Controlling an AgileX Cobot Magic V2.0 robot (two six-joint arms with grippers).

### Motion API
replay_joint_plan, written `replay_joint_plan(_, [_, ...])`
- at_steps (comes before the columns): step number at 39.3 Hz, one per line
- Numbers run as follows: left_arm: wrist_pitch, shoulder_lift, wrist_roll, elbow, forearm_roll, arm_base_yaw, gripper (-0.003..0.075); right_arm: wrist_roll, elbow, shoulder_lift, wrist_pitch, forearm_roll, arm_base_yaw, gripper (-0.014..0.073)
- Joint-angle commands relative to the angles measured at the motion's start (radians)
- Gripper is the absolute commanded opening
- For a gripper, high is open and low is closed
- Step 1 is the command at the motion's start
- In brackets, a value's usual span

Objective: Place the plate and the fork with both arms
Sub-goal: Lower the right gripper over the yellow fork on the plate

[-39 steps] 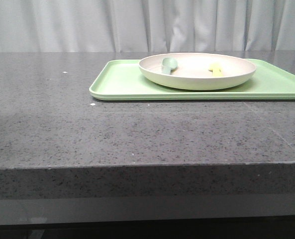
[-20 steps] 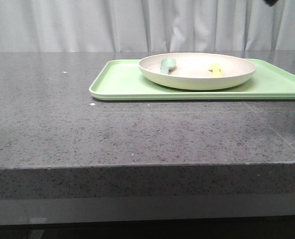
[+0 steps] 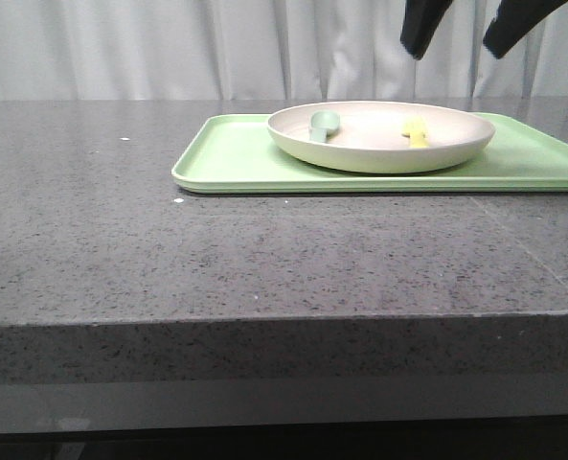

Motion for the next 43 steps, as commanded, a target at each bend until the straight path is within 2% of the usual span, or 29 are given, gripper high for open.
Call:
replay_joint_plan(1, [-0.066, -0.007, -0.002, -0.027, -0.008, 0.003, 0.0368, 0.013, -0.109, 0.03, 0.008, -0.014, -0.012, 0.0581])
replay_joint_plan(10, [-0.066, -0.007, -0.002, -0.027, -0.008, 0.003, 0.0368, 0.117, -0.305, 0.189, 0.123, -0.021, -0.045, 0.0581])
replay_joint_plan(25, [-0.066, -0.007, -0.002, -0.027, -0.008, 0.003, 0.0368, 0.207, -0.565, 0.412, 0.243, -0.024, -0.055, 0.0581])
replay_joint_plan(29, [-0.066, -0.007, -0.002, -0.027, -0.008, 0.003, 0.0368, 0.208, -0.601, 0.444, 0.269, -0.034, -0.056, 0.0567])
replay_joint_plan(35, [-0.066, -0.007, -0.002, -0.027, -0.008, 0.003, 0.0368, 0.225, -0.629, 0.485, 0.283, -0.037, -0.056, 0.0482])
replay_joint_plan(43, [-0.066, -0.007, -0.002, -0.027, -0.008, 0.003, 0.0368, 0.225, -0.631, 0.502, 0.298, -0.037, -0.062, 0.0478])
